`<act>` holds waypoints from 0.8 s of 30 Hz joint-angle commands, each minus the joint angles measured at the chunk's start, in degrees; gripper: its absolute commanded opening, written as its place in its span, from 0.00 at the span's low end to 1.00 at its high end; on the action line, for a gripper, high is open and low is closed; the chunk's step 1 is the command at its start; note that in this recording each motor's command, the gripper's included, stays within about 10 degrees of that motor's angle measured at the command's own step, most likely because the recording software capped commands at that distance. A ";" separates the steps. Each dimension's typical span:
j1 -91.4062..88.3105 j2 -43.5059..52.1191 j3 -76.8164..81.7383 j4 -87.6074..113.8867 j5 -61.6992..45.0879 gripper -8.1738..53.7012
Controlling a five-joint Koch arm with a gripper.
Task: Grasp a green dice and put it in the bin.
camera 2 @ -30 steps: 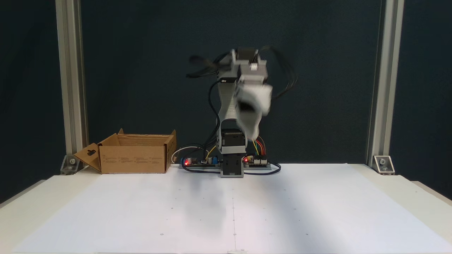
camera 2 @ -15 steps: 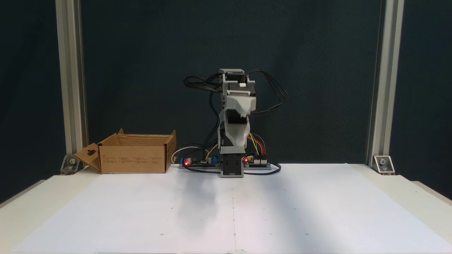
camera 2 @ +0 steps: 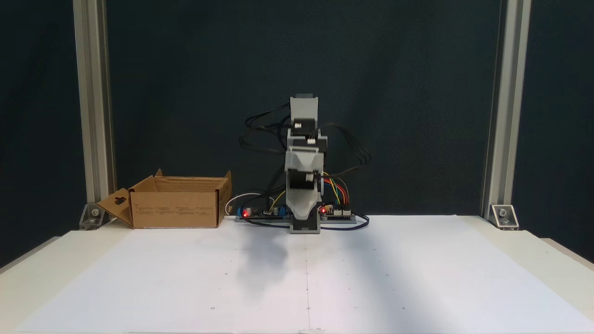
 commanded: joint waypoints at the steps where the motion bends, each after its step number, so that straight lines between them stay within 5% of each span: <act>1: 0.70 2.02 1.05 -9.74 1.93 0.84; 24: -0.09 10.81 27.16 -41.20 -1.58 0.83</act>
